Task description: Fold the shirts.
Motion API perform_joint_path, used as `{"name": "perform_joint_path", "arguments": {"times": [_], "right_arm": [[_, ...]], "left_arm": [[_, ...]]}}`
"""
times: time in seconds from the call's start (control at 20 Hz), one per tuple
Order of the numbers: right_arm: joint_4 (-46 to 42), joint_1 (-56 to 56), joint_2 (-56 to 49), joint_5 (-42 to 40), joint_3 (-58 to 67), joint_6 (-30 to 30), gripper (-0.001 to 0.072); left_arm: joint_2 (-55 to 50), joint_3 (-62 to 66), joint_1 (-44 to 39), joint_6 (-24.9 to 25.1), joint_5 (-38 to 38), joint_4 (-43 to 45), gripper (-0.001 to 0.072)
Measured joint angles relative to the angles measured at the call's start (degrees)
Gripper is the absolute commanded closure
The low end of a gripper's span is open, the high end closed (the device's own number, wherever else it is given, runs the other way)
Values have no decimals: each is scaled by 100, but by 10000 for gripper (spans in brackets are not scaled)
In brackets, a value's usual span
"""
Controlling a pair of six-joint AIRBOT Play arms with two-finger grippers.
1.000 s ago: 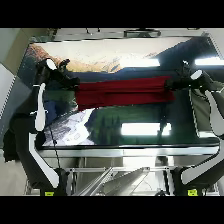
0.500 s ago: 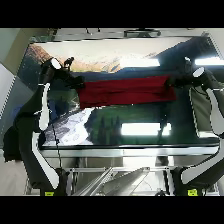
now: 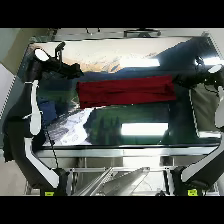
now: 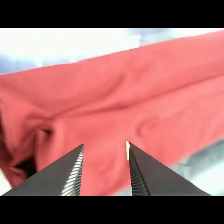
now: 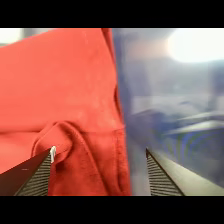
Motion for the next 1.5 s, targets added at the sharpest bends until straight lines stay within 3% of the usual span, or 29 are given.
{"name": "perform_joint_path", "arguments": {"times": [0.4, 0.45, 0.5, 0.55, 0.6, 0.7, 0.75, 0.8, 1.0, 1.2, 1.5], "right_arm": [[1141, -160, -745, 863, 433, -444, 69], [1228, -160, -793, 931, 444, -481, 69], [1298, -149, -839, 994, 450, -485, 94], [1344, -122, -883, 1043, 457, -505, 264], [1331, -87, -927, 1078, 455, -503, 435], [1270, -9, -981, 1121, 459, -503, 679], [1281, 22, -997, 1143, 479, -503, 690], [1309, 52, -1003, 1167, 531, -509, 690], [1587, 120, -925, 1576, 942, -452, 691], [1759, 164, -457, 1961, 1296, -190, 691], [1821, 409, 295, 2214, 1403, -7, 691]], "left_arm": [[249, 0, -61, 4, -234, -175, 415], [254, 0, -96, 4, -247, -201, 449], [258, 0, -138, 7, -249, -212, 560], [260, 0, -184, 9, -247, -212, 629], [260, 0, -234, 17, -229, -210, 632], [245, 0, -374, 17, -179, -212, 632], [212, 2, -450, 17, -151, -212, 634], [149, 2, -538, 17, -125, -212, 689], [-284, 0, -994, 17, 105, -212, 690], [-846, 0, -1582, 17, 826, -284, 690], [-1650, 0, -2271, 13, 1676, -1161, 691]]}}
